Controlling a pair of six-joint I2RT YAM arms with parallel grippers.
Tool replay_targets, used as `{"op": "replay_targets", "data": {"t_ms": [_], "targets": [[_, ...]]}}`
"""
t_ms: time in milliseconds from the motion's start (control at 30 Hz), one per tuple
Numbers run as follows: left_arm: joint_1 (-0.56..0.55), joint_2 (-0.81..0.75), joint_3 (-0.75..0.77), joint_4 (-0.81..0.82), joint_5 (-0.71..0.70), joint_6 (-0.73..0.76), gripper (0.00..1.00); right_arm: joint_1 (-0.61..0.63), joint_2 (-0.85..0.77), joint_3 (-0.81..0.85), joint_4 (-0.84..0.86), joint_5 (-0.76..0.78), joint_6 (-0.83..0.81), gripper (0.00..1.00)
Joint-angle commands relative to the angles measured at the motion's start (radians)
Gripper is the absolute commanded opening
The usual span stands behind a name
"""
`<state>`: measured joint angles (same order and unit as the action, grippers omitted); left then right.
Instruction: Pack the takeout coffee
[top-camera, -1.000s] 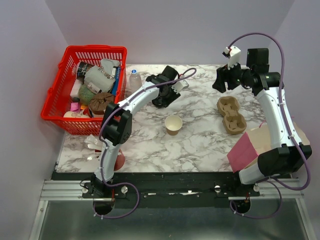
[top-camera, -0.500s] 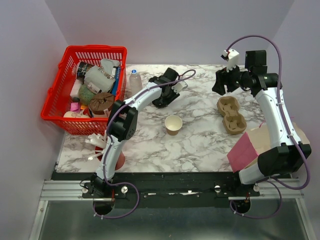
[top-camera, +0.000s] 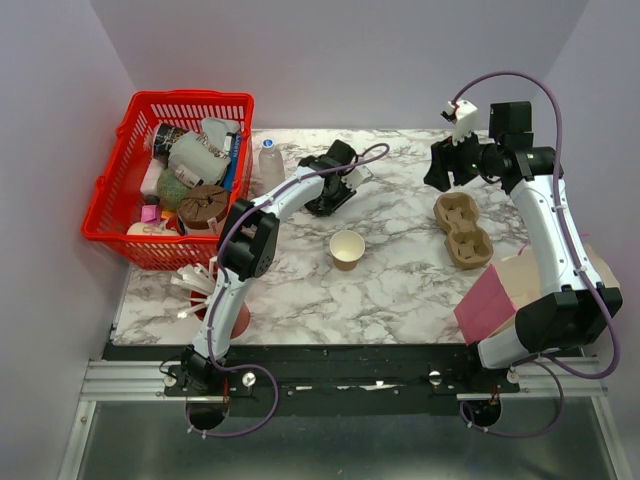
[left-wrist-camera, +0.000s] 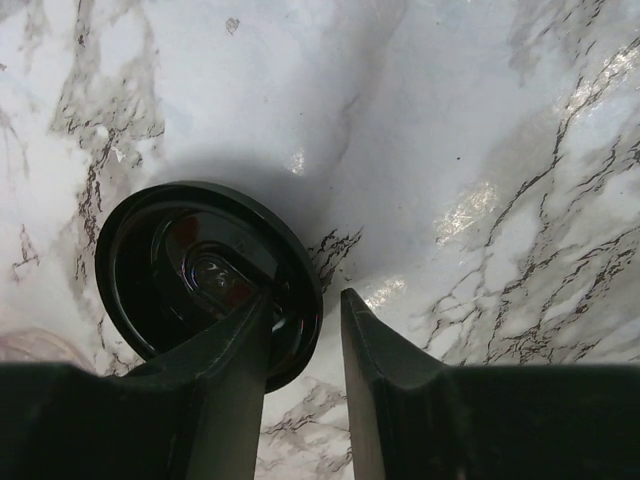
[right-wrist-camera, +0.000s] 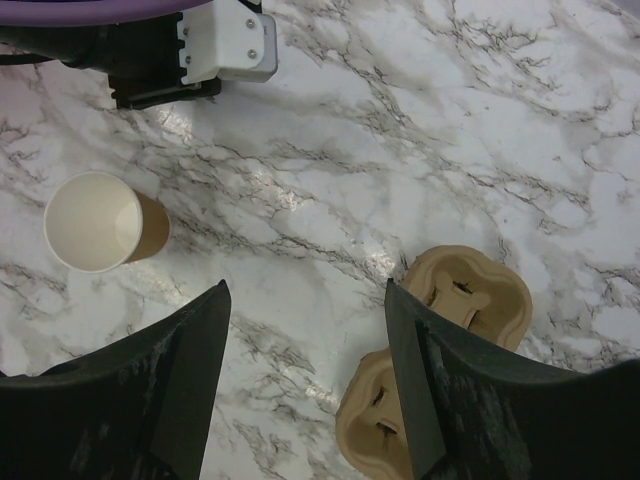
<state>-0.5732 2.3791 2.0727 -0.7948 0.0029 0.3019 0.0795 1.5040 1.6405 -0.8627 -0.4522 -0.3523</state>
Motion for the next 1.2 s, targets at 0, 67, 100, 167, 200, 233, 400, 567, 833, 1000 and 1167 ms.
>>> {"op": "replay_targets", "data": {"t_ms": [0,67,100,167,200,233,400,567,833,1000,1167], "targets": [[0.003,0.015,0.02,-0.007,-0.027,-0.006,0.38,0.006,-0.002,-0.011,-0.002,0.007,-0.004,0.71],[0.001,0.017,0.021,-0.004,-0.037,-0.007,0.37,0.005,-0.005,-0.015,0.004,0.007,-0.002,0.71],[0.001,0.019,0.02,-0.004,-0.041,-0.004,0.35,0.005,-0.01,-0.021,0.004,0.007,-0.002,0.71],[0.003,0.023,0.02,-0.004,-0.053,0.002,0.33,0.005,-0.01,-0.025,0.008,0.004,-0.001,0.71],[0.003,0.022,0.02,-0.004,-0.057,0.002,0.3,0.005,-0.013,-0.027,0.007,0.004,-0.001,0.71],[0.001,0.025,0.02,-0.006,-0.06,0.003,0.29,0.005,-0.013,-0.027,0.01,0.001,-0.001,0.71],[0.003,0.019,0.021,-0.023,-0.055,0.006,0.16,0.006,-0.019,-0.027,0.014,0.003,-0.001,0.71],[-0.004,-0.046,0.035,-0.052,-0.006,-0.027,0.12,0.006,-0.028,-0.027,0.013,-0.006,-0.004,0.71],[-0.017,-0.247,0.06,-0.123,0.285,-0.125,0.1,0.006,-0.036,-0.008,0.005,-0.036,-0.017,0.7],[-0.008,-0.469,-0.144,0.052,0.624,-0.22,0.09,0.005,-0.059,-0.028,0.016,-0.126,-0.01,0.7],[-0.007,-0.667,-0.466,0.429,0.914,-0.421,0.1,0.003,-0.186,-0.227,0.19,-0.293,0.077,0.7]]}}
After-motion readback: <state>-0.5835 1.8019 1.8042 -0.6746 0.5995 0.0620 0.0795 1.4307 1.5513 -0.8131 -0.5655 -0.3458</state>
